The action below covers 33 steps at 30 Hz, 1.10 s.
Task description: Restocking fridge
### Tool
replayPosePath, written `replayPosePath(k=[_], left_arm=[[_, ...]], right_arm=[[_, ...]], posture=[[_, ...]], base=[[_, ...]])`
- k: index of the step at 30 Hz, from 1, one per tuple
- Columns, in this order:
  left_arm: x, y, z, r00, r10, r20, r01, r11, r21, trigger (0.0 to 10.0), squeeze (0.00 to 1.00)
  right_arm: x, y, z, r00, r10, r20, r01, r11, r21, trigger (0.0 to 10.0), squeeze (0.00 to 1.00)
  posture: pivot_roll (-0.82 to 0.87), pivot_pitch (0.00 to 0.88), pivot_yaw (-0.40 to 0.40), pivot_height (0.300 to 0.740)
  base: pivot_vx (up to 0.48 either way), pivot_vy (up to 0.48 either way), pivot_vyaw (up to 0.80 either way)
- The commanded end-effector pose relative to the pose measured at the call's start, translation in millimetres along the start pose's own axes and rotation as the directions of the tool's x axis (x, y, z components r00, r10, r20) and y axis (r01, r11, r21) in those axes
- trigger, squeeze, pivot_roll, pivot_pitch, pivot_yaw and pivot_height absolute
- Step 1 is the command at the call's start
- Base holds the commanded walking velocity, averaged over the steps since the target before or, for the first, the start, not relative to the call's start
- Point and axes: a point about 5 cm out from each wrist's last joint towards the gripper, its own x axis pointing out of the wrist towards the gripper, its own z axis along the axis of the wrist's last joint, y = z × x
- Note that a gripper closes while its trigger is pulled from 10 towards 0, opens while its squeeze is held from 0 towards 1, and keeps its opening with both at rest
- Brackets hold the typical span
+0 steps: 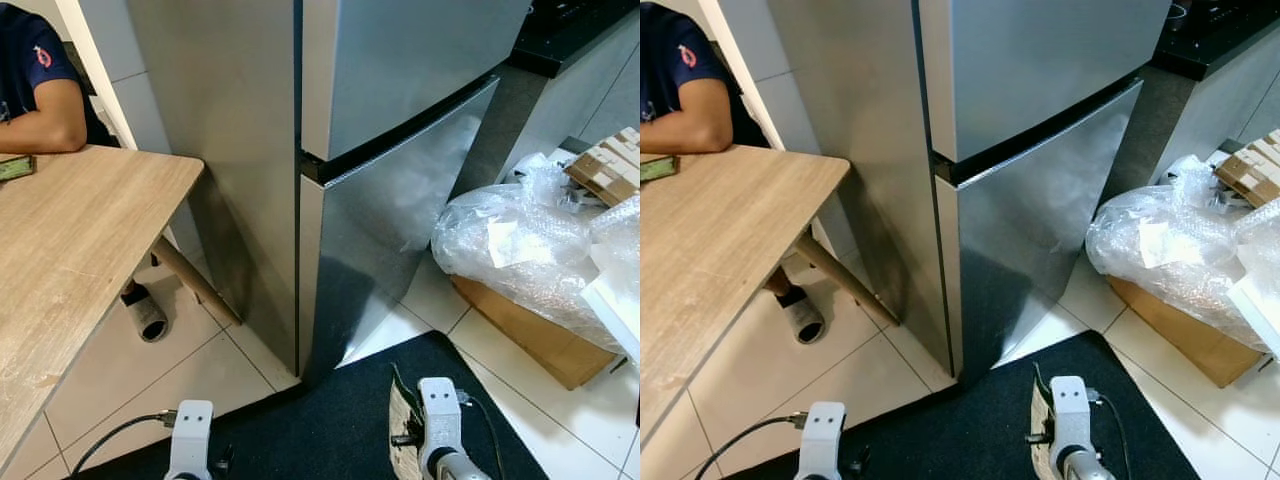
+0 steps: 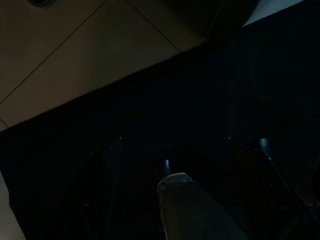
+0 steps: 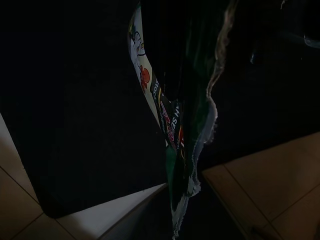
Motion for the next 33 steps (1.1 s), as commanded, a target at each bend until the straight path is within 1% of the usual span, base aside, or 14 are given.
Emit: replayPosePath(k=[1, 3, 4, 7, 11, 14, 19, 20, 23, 25, 26, 30, 32, 33], left_arm=[[-2.0, -3.6, -9.2, 0.999, 0.005, -0.046, -0.006, 1.000, -0.023, 10.0, 0.00], [-1.9, -0.3, -9.4, 0.998, 0.010, -0.055, -0.013, 0.999, -0.047, 10.0, 0.00], [-1.1, 5.9, -8.2, 0.997, 0.001, -0.078, -0.004, 0.999, -0.032, 10.0, 0.00], [-1.1, 11.4, -7.5, 0.996, -0.002, -0.091, 0.001, 1.000, -0.009, 10.0, 0.00], [-8.6, 28.7, -17.4, 0.993, 0.029, -0.113, -0.033, 0.999, -0.032, 10.0, 0.00], [-14.0, 31.0, -26.2, 0.992, 0.013, -0.128, -0.013, 1.000, -0.005, 10.0, 0.00], [-19.7, 35.6, -33.2, 0.992, 0.021, -0.122, -0.024, 0.999, -0.026, 10.0, 0.00], [-18.9, 33.6, -32.4, 0.993, 0.021, -0.118, -0.023, 1.000, -0.015, 10.0, 0.00], [-16.6, 30.0, -29.5, 0.994, 0.009, -0.113, -0.011, 1.000, -0.010, 10.0, 0.00], [-9.1, 22.4, -17.5, 0.996, -0.011, -0.089, 0.013, 0.999, 0.030, 10.0, 0.00], [-5.6, 20.7, -10.3, 0.998, -0.006, -0.070, 0.009, 0.999, 0.033, 10.0, 0.00], [-1.6, 18.3, -0.1, 0.999, -0.024, -0.024, 0.023, 1.000, -0.016, 10.0, 0.00], [1.4, 8.6, 11.8, 0.993, -0.109, 0.049, 0.110, 0.994, -0.013, 10.0, 0.00], [1.4, 8.6, 11.8, 0.993, -0.109, 0.049, 0.110, 0.994, -0.013, 10.0, 0.00]], right_arm=[[-1.4, 2.7, -6.0, 1.000, 0.005, -0.025, -0.005, 1.000, -0.006, 10.0, 0.00], [-2.1, 4.3, -8.0, 0.999, 0.017, -0.029, -0.018, 1.000, -0.015, 10.0, 0.00], [-3.3, 2.9, -10.3, 0.999, 0.011, -0.031, -0.011, 1.000, -0.003, 10.0, 0.00], [-4.4, 0.9, -12.4, 0.999, 0.003, -0.036, -0.003, 1.000, 0.005, 10.0, 0.00], [-6.9, 3.0, -19.8, 0.998, 0.016, -0.064, -0.018, 1.000, -0.023, 10.0, 0.00], [-5.9, 1.9, -16.0, 0.999, -0.001, -0.041, 0.001, 1.000, 0.010, 10.0, 0.00], [-6.4, 3.3, -17.5, 0.999, 0.008, -0.044, -0.008, 1.000, -0.002, 10.0, 0.00], [-7.4, 3.3, -20.5, 0.998, 0.008, -0.060, -0.009, 1.000, -0.025, 10.0, 0.00], [-7.4, 2.6, -19.0, 0.999, 0.014, -0.047, -0.015, 1.000, -0.026, 10.0, 0.00], [-6.9, -1.8, -14.8, 1.000, -0.004, -0.023, 0.004, 1.000, -0.004, 10.0, 0.00], [-7.9, -3.5, -16.7, 1.000, -0.005, -0.031, 0.004, 1.000, -0.015, 10.0, 0.00], [-9.9, -5.8, -20.9, 0.999, -0.002, -0.048, 0.001, 0.999, -0.032, 10.0, 0.00], [-10.1, -6.8, -21.5, 0.998, -0.007, -0.054, 0.005, 0.999, -0.034, 10.0, 0.00], [-10.1, -6.8, -21.5, 0.998, -0.007, -0.054, 0.005, 0.999, -0.034, 10.0, 0.00]], posture=[[-0.06, 0.060, 0.008, 0.740], [-0.06, 0.062, 0.017, 0.740], [-0.06, 0.060, 0.009, 0.740], [-0.06, 0.058, 0.001, 0.740], [-0.07, 0.071, 0.025, 0.740], [-0.08, 0.074, 0.025, 0.740], [-0.09, 0.081, 0.017, 0.740], [-0.10, 0.083, 0.031, 0.740], [-0.11, 0.082, 0.034, 0.740], [-0.10, 0.088, 0.023, 0.740], [-0.11, 0.088, 0.021, 0.740], [-0.10, 0.077, 0.008, 0.740], [-0.10, 0.091, 0.003, 0.740], [-0.10, 0.091, 0.003, 0.740]], base=[[0.000, 0.000, 0.00], [0.000, 0.000, 0.00], [0.000, 0.000, 0.00], [0.000, 0.000, 0.00], [0.000, 0.000, 0.00], [0.000, 0.000, 0.00], [0.000, 0.000, 0.00], [0.000, 0.000, 0.00], [0.000, 0.000, 0.00], [0.000, 0.000, 0.00], [0.000, 0.000, 0.00], [0.000, 0.000, 0.00], [0.000, 0.000, 0.00], [0.000, 0.000, 0.00]])
